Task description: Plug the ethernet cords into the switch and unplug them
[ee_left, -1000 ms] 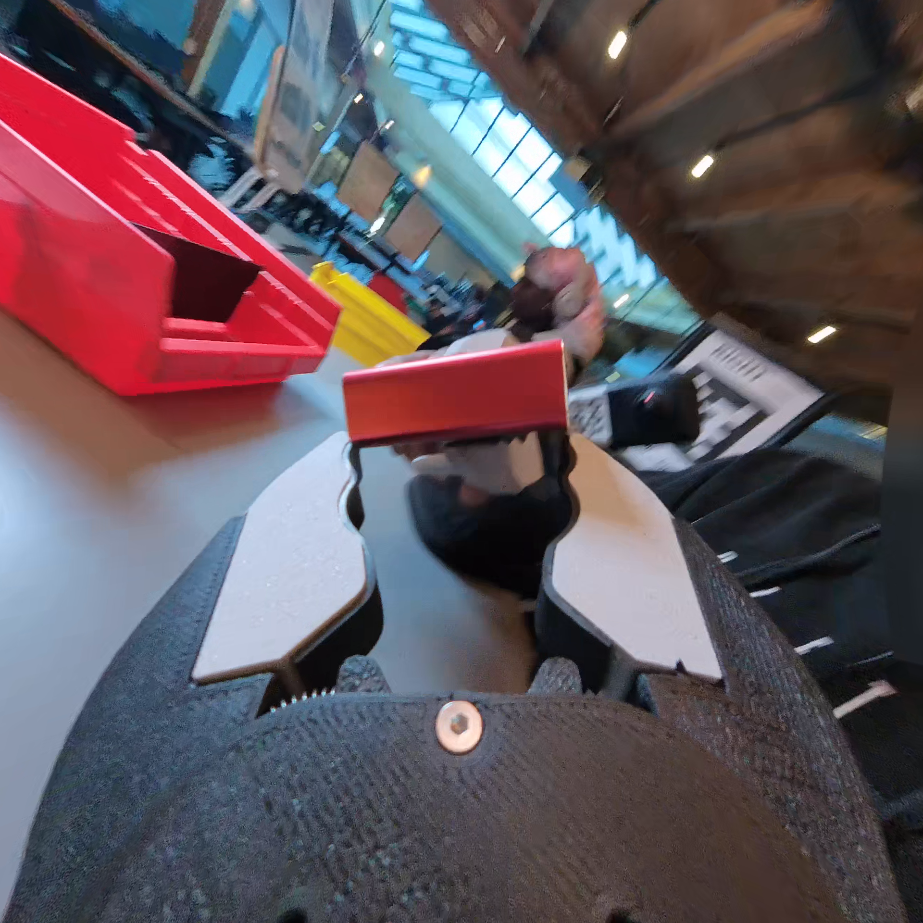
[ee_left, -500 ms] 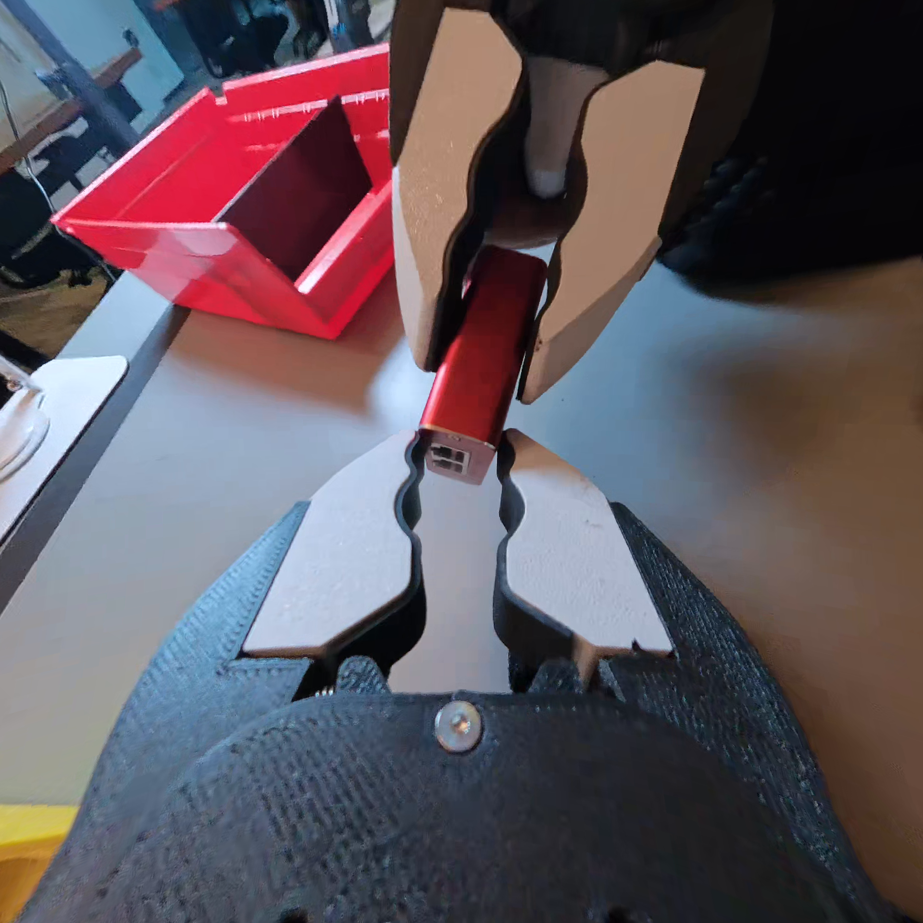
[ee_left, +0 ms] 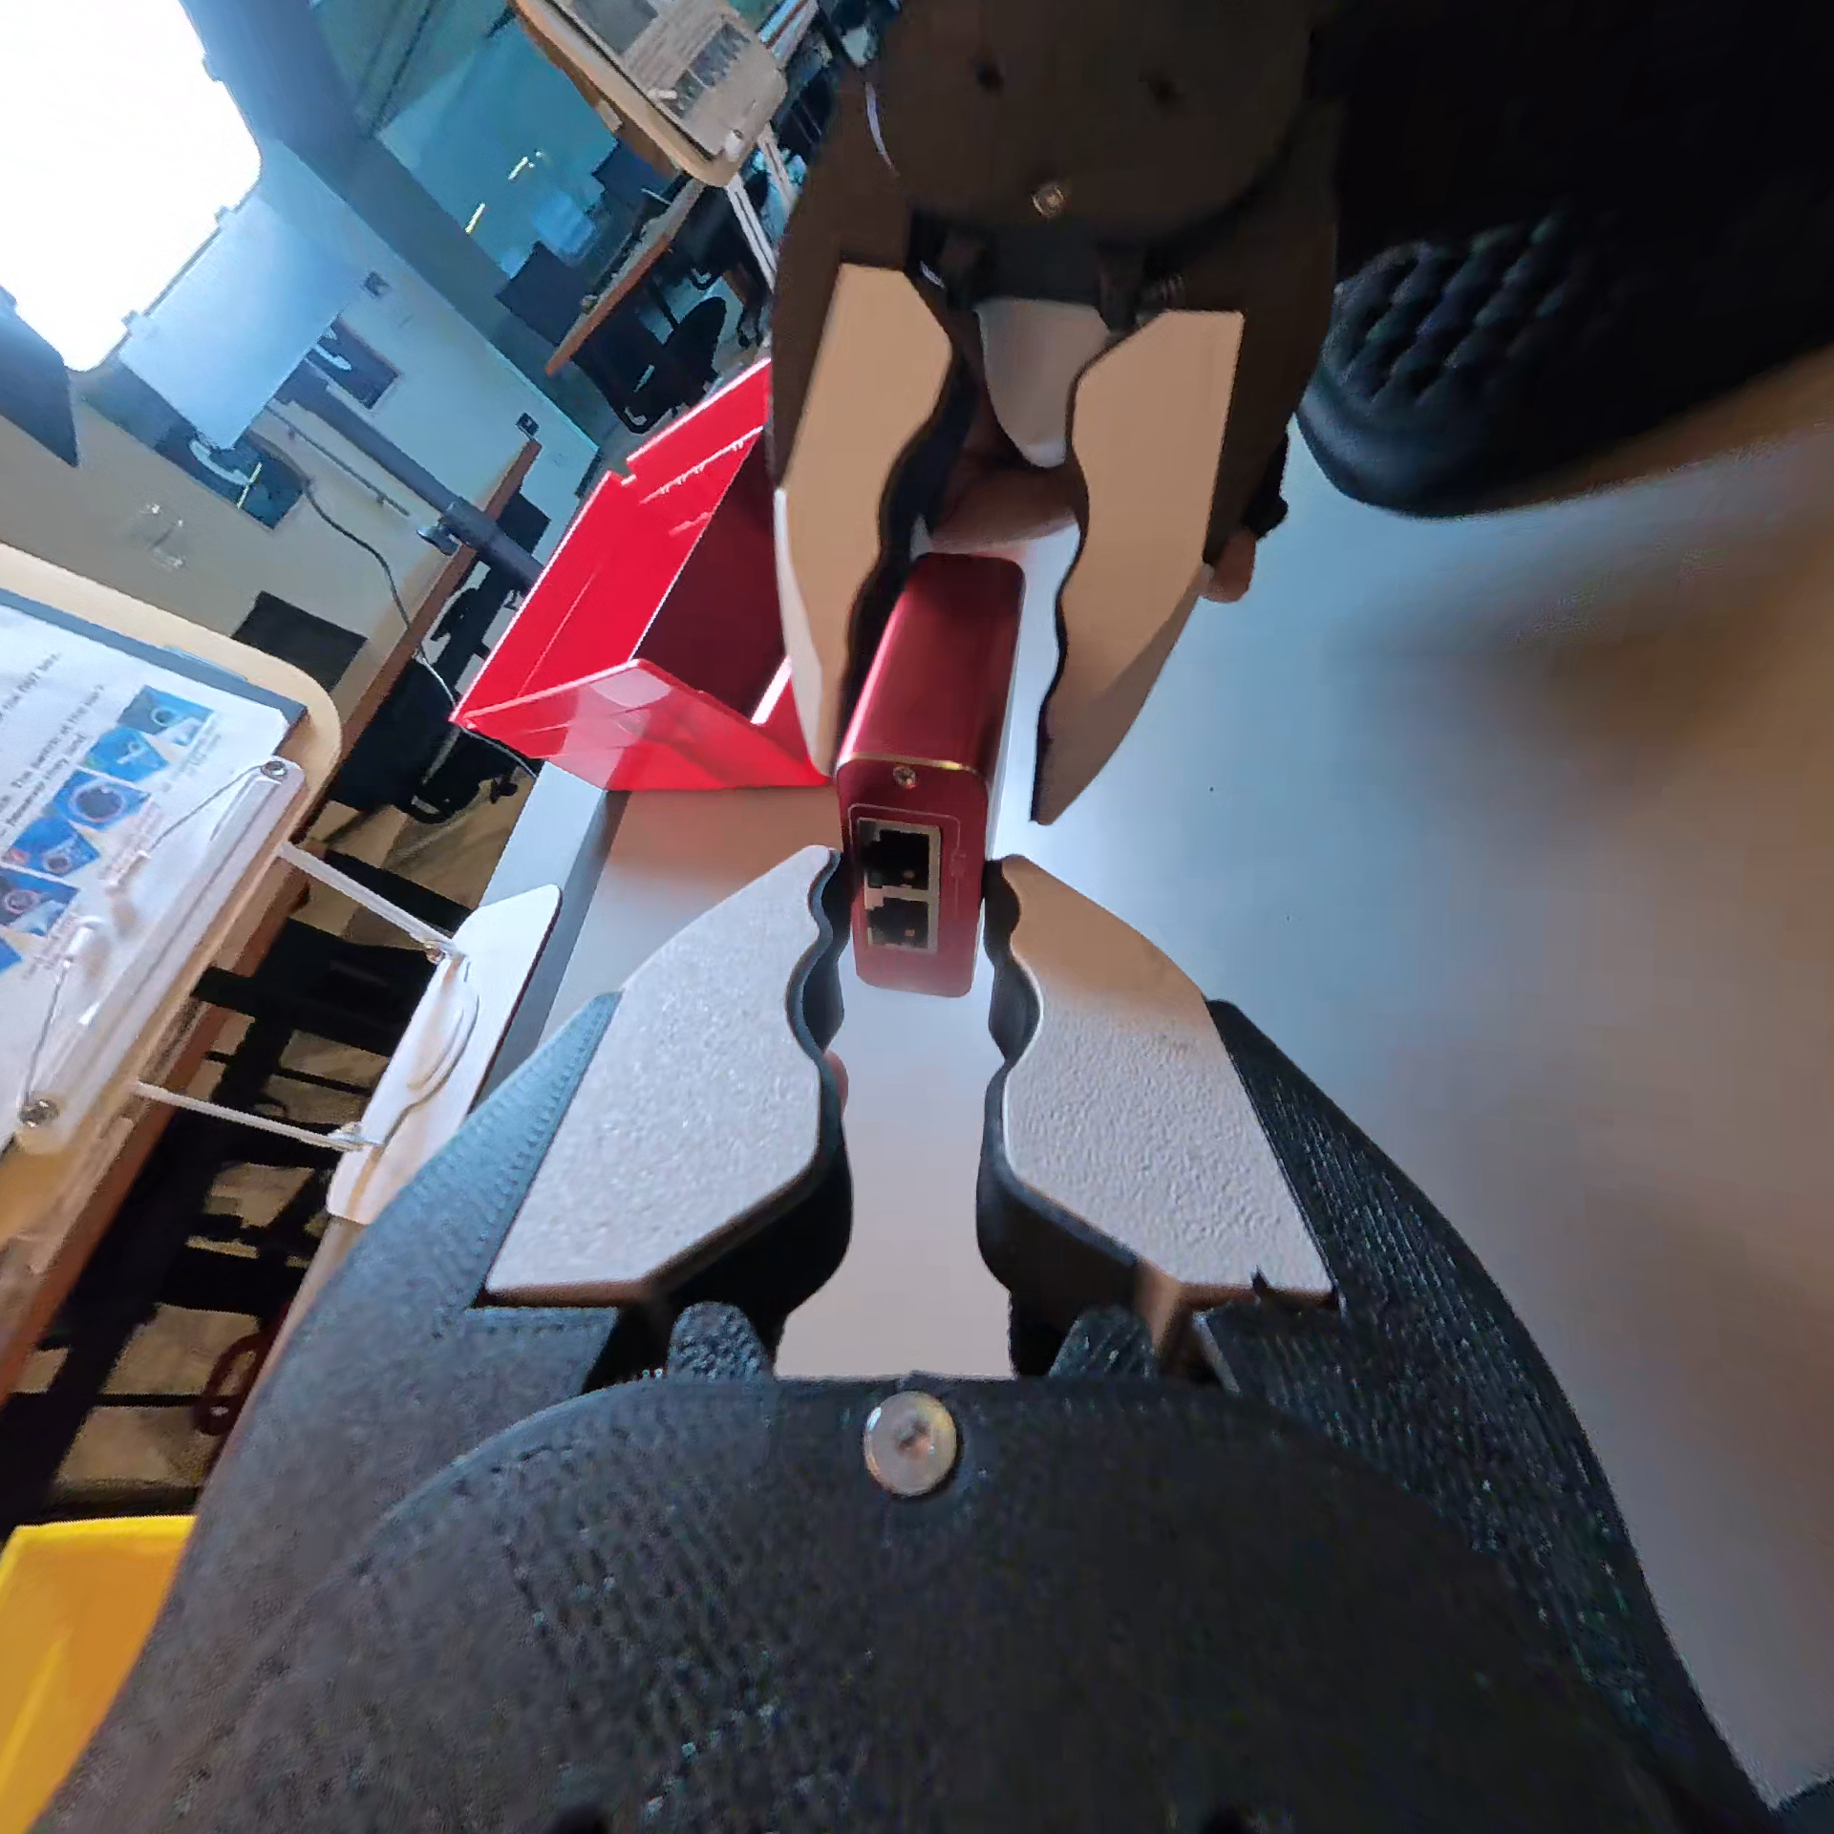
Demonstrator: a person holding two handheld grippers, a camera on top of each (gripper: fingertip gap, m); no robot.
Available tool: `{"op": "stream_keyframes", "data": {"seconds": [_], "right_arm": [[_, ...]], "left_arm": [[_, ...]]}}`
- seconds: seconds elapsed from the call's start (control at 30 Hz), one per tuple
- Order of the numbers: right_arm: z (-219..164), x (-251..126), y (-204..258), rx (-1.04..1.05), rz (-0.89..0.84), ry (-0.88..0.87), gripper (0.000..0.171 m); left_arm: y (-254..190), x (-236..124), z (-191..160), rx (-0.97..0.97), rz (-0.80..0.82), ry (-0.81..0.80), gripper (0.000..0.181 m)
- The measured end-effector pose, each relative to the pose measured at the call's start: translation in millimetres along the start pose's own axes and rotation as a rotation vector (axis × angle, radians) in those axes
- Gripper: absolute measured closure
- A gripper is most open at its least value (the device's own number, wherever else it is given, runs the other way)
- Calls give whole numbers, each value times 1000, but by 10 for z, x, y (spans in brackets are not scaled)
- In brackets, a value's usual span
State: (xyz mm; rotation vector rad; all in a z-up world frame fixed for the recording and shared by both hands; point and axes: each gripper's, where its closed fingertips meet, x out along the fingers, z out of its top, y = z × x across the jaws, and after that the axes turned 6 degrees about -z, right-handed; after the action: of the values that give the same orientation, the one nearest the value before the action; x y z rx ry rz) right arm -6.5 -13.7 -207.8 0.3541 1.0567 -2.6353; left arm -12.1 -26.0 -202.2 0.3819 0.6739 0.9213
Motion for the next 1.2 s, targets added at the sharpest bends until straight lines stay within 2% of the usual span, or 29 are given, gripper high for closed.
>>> {"op": "stream_keyframes", "data": {"seconds": [0.1, 0.17, 0.27, 0.43, 0.53, 0.63, 0.73, 0.8, 0.97, 1.03, 1.1, 1.2], "right_arm": [[-24, 33, 49, -88, 11, 49, 134], [-63, 58, 132, -146, 20, 73, 142], [-128, 85, 156, -197, 5, 127, 142], [-200, 92, -42, -212, -106, 164, 142], [-194, -39, -325, -156, -208, 137, 142], [-180, -189, -543, -99, -289, 101, 142], [-211, -237, -596, -60, -311, 81, 142], [-225, -214, -580, -56, -310, 76, 142], [-225, -146, -500, -69, -296, 78, 142], [-234, -159, -491, -73, -299, 81, 142], [-242, -190, -511, -65, -308, 81, 142], [-233, -230, -560, -26, -316, 58, 142]], "left_arm": [[-61, 29, -12, 79, -6, 32, 155], [-84, 58, -54, 133, 2, 81, 155], [-113, 96, -127, 92, -11, 90, 155], [57, -6, -147, -232, -54, -27, 141], [536, -368, -168, -420, 93, -93, 136], [1164, -978, -630, -685, 377, 40, 138], [1346, -1366, -1132, -1051, 460, 61, 137], [1359, -1395, -1398, -1156, 472, 87, 136], [1406, -1122, -1899, -1263, 473, 260, 134], [1470, -1085, -2064, -1251, 495, 343, 139], [1490, -1026, -2008, -1239, 446, 333, 160], [1572, -1121, -1902, -1204, 476, 308, 171]]}}
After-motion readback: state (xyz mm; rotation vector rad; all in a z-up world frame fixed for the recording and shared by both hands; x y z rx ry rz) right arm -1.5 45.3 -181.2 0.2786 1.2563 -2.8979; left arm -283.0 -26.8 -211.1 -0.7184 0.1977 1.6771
